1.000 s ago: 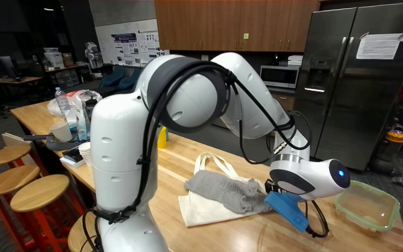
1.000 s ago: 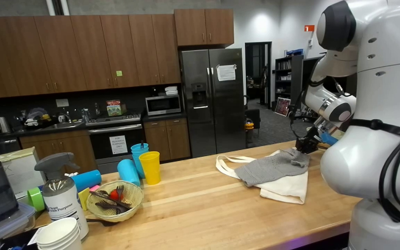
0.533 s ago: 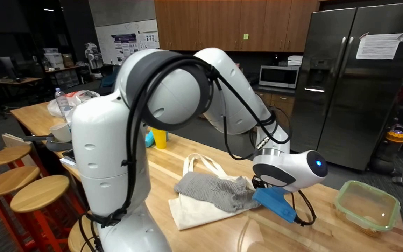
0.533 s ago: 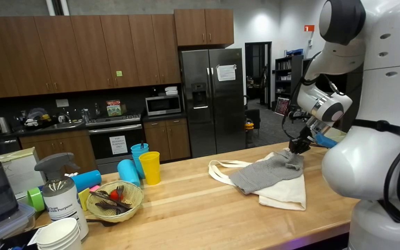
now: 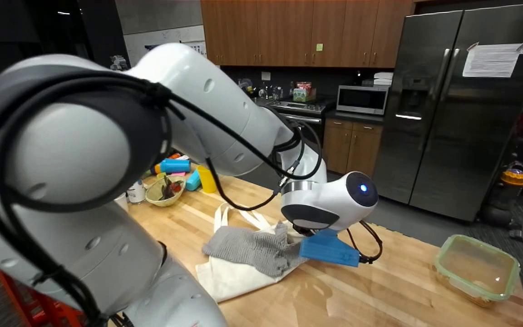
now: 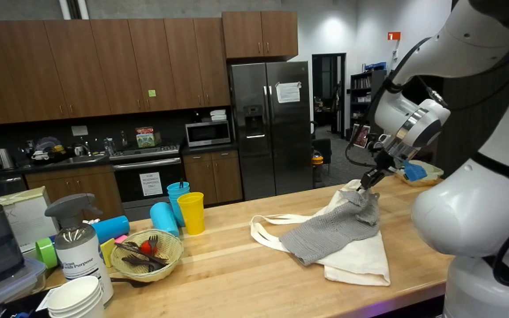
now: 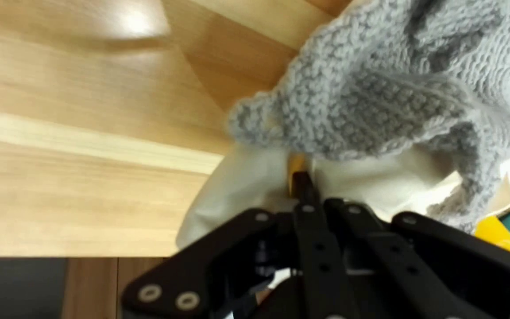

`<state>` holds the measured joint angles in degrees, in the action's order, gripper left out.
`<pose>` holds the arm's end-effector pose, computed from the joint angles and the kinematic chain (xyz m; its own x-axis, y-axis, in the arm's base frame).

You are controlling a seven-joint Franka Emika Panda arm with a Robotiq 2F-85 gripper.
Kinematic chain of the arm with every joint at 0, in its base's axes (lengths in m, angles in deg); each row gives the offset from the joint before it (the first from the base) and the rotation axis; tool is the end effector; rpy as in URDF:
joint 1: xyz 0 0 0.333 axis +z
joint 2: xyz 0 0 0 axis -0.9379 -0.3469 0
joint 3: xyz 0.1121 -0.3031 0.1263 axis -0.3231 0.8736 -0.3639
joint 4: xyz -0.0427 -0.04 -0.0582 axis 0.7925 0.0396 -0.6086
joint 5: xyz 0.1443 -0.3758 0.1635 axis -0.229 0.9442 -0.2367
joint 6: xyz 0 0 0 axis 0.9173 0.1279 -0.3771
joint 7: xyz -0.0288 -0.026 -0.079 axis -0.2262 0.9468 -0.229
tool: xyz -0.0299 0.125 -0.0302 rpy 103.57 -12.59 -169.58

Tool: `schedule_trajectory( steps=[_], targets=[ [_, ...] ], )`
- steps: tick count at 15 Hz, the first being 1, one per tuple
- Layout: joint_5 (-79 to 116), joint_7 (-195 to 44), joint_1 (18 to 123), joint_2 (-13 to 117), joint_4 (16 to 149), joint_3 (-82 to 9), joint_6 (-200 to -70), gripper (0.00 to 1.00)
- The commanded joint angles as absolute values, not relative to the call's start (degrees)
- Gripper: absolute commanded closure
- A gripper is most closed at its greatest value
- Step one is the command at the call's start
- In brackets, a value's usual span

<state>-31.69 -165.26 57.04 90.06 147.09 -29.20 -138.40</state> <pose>0.3798 -0.1448 0.3143 0.7841 0.2987 0.5440 0.4779 -0.8498 -0.2223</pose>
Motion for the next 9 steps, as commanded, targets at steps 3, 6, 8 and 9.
schedule_trajectory(
  steps=[3, 6, 8, 9],
  targets=[
    [-27.1, -174.5, 50.3, 107.7, 150.1, -28.8, -128.8, 0.99],
    [-26.1, -179.1, 46.8, 115.2, 149.1, -29.1, -119.1, 0.99],
    [-25.9, -182.1, 45.1, 120.7, 149.5, -29.4, -113.3, 0.99],
    [-26.4, -183.6, 44.3, 123.1, 149.3, -29.7, -110.3, 0.99]
  ],
)
